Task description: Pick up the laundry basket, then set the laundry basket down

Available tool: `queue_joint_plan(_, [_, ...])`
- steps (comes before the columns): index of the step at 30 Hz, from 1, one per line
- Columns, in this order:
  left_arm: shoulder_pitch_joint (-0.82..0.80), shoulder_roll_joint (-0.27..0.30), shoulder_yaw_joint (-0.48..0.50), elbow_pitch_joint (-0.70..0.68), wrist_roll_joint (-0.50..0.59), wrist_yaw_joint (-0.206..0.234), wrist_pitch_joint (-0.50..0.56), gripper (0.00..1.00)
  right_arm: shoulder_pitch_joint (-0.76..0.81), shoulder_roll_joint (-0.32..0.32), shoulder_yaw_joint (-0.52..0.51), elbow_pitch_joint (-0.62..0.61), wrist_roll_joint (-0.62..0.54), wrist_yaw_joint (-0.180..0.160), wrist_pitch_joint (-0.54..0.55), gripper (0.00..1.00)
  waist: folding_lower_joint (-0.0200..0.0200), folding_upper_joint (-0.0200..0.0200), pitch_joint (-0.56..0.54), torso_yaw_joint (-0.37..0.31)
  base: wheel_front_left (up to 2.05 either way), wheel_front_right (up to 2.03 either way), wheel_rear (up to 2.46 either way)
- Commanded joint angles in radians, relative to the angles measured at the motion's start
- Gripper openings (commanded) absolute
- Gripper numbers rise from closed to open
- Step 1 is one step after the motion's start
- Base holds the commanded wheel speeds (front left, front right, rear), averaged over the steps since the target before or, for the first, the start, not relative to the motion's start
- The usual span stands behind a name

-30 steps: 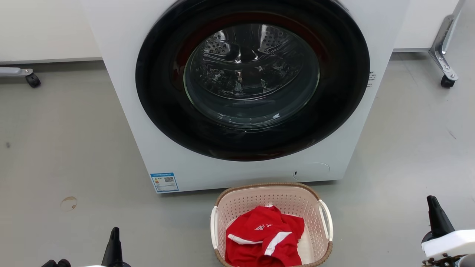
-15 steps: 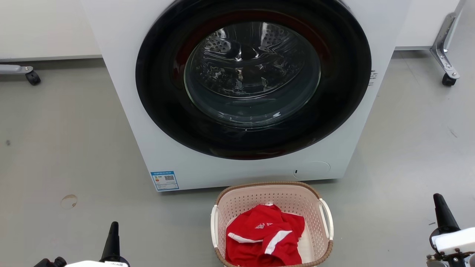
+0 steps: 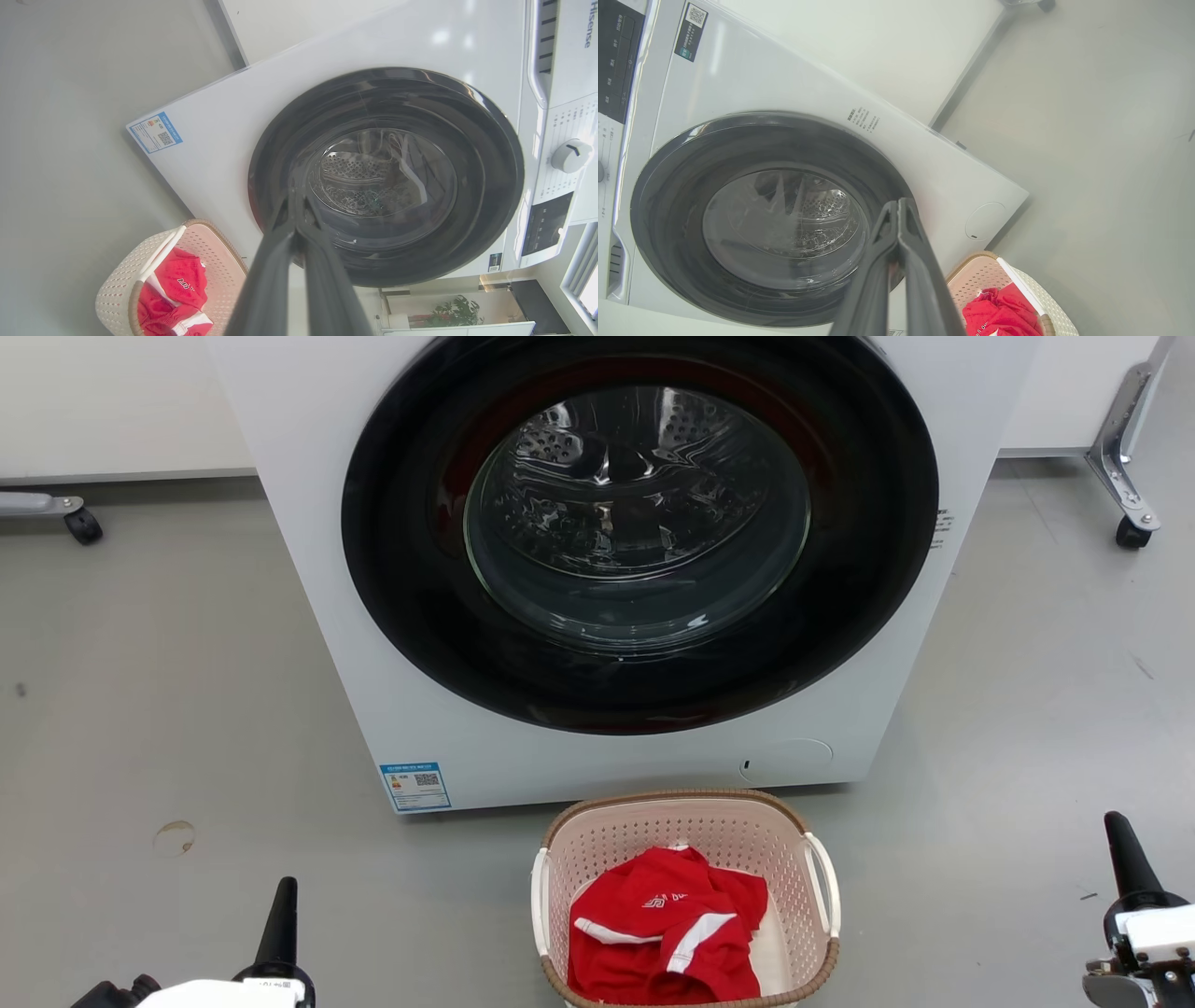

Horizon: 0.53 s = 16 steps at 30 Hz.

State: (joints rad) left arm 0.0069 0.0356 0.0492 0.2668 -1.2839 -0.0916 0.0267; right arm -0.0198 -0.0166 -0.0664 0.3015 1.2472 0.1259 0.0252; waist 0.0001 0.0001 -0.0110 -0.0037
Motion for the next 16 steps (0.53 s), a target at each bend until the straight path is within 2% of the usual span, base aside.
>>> queue_joint_plan(1, [-0.062, 0.013, 0.029, -0.023, -0.028, -0.011, 0.005, 0.0, -0.061, -0.029, 0.005, -0.036, 0.031, 0.004, 0.009, 0.0, 0.0, -0.0001, 0.001, 0.0, 0.0, 0.0, 0.0])
queue_joint_plan(16, [-0.092, 0.014, 0.049, -0.022, -0.195, -0.027, 0.051, 0.0, -0.076, -0.032, -0.025, -0.048, 0.217, 0.004, 0.054, 0.0, 0.0, -0.0001, 0.008, 0.002, 0.0, 0.0, 0.0])
